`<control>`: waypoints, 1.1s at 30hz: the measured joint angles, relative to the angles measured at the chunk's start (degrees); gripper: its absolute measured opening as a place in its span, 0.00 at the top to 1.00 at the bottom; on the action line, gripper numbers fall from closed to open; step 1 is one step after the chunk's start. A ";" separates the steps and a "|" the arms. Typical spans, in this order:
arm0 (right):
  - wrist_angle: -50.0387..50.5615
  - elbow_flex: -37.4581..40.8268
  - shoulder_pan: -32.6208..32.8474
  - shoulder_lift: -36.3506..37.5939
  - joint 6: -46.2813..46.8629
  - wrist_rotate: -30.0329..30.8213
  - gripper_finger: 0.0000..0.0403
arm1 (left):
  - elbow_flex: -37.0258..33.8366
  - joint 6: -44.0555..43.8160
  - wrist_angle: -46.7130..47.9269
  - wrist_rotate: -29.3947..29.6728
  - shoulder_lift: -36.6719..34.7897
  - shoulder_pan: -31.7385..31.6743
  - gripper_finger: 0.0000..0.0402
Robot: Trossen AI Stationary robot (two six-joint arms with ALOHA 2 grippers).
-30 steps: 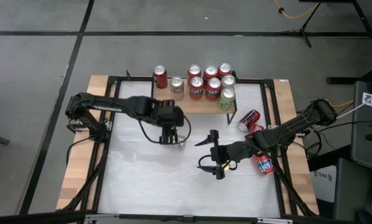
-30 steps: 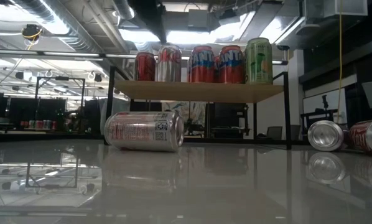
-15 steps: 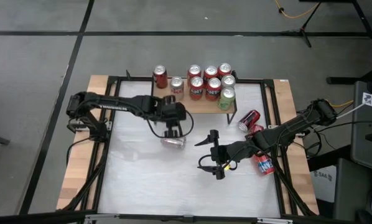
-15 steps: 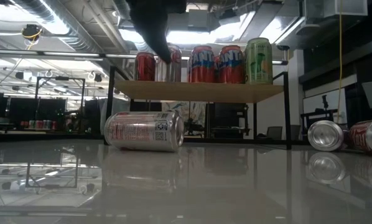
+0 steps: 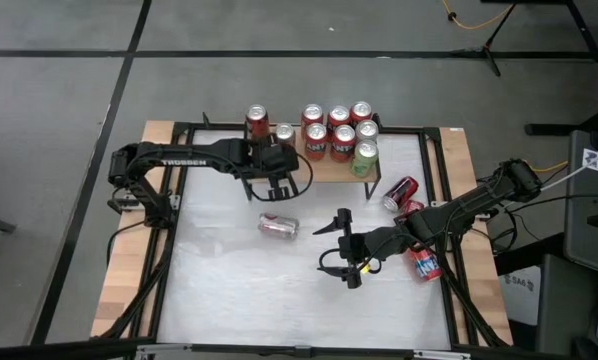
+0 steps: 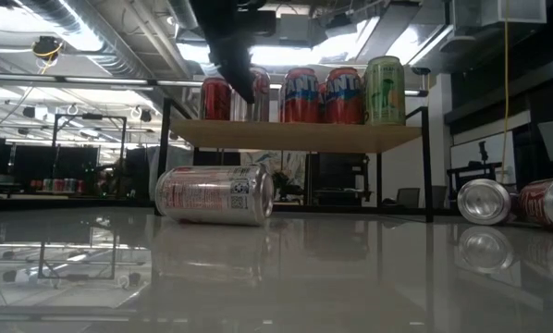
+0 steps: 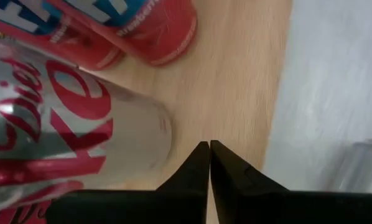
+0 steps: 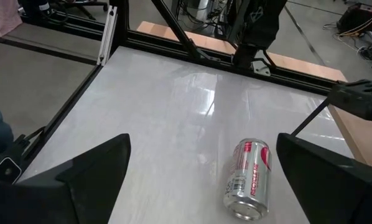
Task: Place canned beverage on shelf
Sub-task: Put the red white soda can on the shelf
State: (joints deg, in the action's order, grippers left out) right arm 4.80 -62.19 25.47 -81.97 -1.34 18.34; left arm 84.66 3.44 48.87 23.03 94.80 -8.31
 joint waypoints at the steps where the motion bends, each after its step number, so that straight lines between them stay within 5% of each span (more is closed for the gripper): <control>1: 0.00 0.00 0.00 0.00 0.00 0.00 0.03 | 0.00 0.10 -0.38 -0.05 0.00 -0.34 1.00; 33: 0.11 0.00 0.00 0.00 0.00 0.00 0.03 | -0.04 0.44 -7.27 -1.29 0.70 -10.61 1.00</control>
State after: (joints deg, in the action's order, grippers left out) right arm 4.91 -62.19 25.47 -81.97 -1.34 18.35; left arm 84.62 3.88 41.61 21.75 95.50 -18.93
